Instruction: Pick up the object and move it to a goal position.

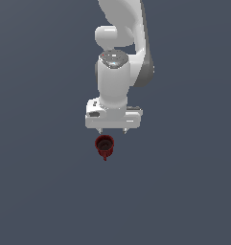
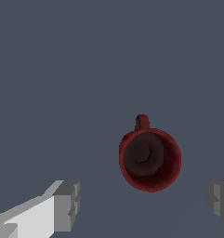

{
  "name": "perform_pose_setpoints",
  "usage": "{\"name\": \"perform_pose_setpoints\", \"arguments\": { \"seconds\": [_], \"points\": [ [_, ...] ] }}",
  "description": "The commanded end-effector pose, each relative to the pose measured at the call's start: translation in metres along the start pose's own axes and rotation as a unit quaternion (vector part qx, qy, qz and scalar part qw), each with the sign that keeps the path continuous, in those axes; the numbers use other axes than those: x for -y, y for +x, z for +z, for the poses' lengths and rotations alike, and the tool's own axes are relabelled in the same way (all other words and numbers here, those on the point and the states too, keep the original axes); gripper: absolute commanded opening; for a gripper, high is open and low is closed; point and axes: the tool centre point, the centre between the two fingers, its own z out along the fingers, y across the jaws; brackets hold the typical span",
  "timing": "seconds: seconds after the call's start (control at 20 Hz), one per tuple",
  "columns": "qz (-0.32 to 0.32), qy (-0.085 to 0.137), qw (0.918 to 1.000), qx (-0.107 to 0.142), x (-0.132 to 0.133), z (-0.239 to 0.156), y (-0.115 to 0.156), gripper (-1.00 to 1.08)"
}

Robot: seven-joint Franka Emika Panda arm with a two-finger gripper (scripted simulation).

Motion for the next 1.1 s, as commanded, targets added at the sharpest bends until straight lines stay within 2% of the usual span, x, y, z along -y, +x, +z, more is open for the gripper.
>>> {"name": "perform_pose_setpoints", "arguments": {
  "seconds": [0.0, 0.6, 1.05],
  "points": [
    [0.0, 0.0, 1.0, 0.0, 0.0, 0.0, 0.0, 0.28],
    [-0.001, 0.001, 1.0, -0.002, -0.007, -0.003, 0.0, 0.28],
    [-0.045, 0.002, 0.9989, 0.013, -0.014, 0.009, 0.004, 0.28]
  ]
}}
